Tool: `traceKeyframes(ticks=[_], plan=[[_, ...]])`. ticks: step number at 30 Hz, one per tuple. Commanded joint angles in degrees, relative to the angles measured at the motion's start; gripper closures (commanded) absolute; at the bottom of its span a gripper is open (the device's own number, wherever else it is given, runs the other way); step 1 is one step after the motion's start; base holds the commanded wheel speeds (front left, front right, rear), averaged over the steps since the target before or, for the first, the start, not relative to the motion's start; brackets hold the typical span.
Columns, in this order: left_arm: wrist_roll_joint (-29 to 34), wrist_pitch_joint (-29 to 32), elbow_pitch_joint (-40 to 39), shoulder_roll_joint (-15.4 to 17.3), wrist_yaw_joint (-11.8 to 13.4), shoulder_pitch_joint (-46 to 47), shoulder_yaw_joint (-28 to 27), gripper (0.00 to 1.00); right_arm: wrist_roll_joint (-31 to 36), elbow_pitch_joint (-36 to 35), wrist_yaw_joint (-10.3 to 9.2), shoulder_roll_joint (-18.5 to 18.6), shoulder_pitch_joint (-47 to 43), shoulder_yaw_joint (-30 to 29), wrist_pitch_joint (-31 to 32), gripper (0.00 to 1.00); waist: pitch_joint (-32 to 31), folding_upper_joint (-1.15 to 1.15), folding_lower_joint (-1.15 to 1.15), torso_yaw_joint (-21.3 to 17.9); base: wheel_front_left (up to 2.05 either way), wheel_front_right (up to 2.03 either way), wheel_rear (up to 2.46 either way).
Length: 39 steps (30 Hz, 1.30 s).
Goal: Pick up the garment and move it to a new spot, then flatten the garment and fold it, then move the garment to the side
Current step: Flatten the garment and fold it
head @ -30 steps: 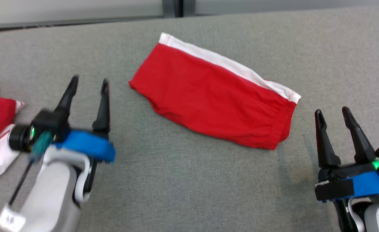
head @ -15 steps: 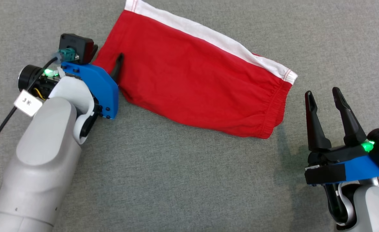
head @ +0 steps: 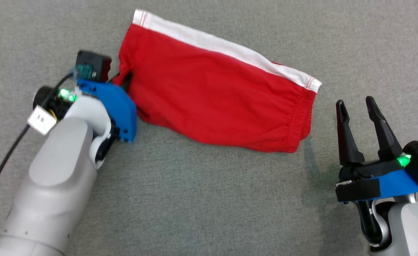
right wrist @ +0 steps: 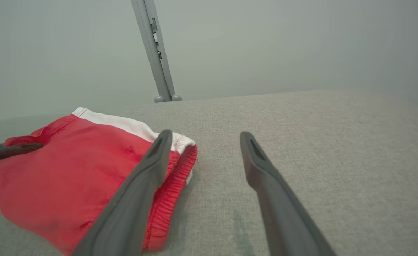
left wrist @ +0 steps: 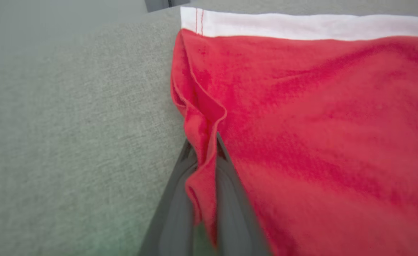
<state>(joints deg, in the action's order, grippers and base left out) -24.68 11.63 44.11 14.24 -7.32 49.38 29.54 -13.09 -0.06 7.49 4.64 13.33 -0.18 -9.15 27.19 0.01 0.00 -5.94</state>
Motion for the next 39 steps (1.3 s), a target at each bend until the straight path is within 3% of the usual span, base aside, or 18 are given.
traceKeyframes(ticks=[1,15,16,17,18,21,28,39], plan=[[-0.7,-1.0,0.2,1.0,1.0,-4.2,-0.5,1.0,0.3,0.2,0.0,0.3,-0.5,0.1,-0.1,0.0,-1.2,-0.01,0.0,0.1,0.0,0.0,0.0],[-6.7,-6.0,-18.6,0.7,10.4,-29.5,-4.6,1.0,0.1,-0.3,0.0,1.0,-5.7,-0.4,2.2,0.0,-9.3,-0.01,0.0,2.8,0.0,0.0,0.0],[-6.9,-5.9,-19.5,0.6,10.9,-30.8,-4.5,0.68,0.1,-0.4,0.0,1.0,-5.8,-0.4,2.4,0.0,-9.6,-0.01,0.0,2.9,0.0,0.0,0.0],[-6.5,-7.0,-20.8,0.7,11.6,-31.7,-4.7,0.23,0.4,-0.6,0.0,1.2,-6.0,-0.5,2.4,0.0,-9.9,-0.01,0.0,3.0,0.0,0.0,0.0],[-6.5,-8.6,-22.1,0.5,12.4,-32.2,-5.4,0.0,1.0,-0.9,0.0,1.5,-6.1,-0.5,2.7,0.0,-10.0,-0.01,0.0,3.1,0.0,0.0,0.0],[-4.8,-14.5,-25.8,0.7,14.7,-33.4,-6.8,0.0,1.5,-1.5,0.0,1.6,-6.5,-1.2,3.3,0.0,-10.6,-0.01,0.0,3.8,0.0,0.0,0.0],[-3.0,-23.9,-31.4,2.0,17.0,-34.7,-10.2,0.0,2.0,-2.8,0.0,2.2,-6.6,-2.1,5.0,0.0,-12.0,-0.01,0.0,5.4,0.0,0.0,0.0],[-1.7,-25.3,-38.1,5.6,18.0,-38.2,-12.5,0.0,2.3,-4.8,0.0,2.8,-7.1,-3.1,8.0,0.0,-13.5,-0.01,0.0,6.4,0.0,0.0,0.0]])
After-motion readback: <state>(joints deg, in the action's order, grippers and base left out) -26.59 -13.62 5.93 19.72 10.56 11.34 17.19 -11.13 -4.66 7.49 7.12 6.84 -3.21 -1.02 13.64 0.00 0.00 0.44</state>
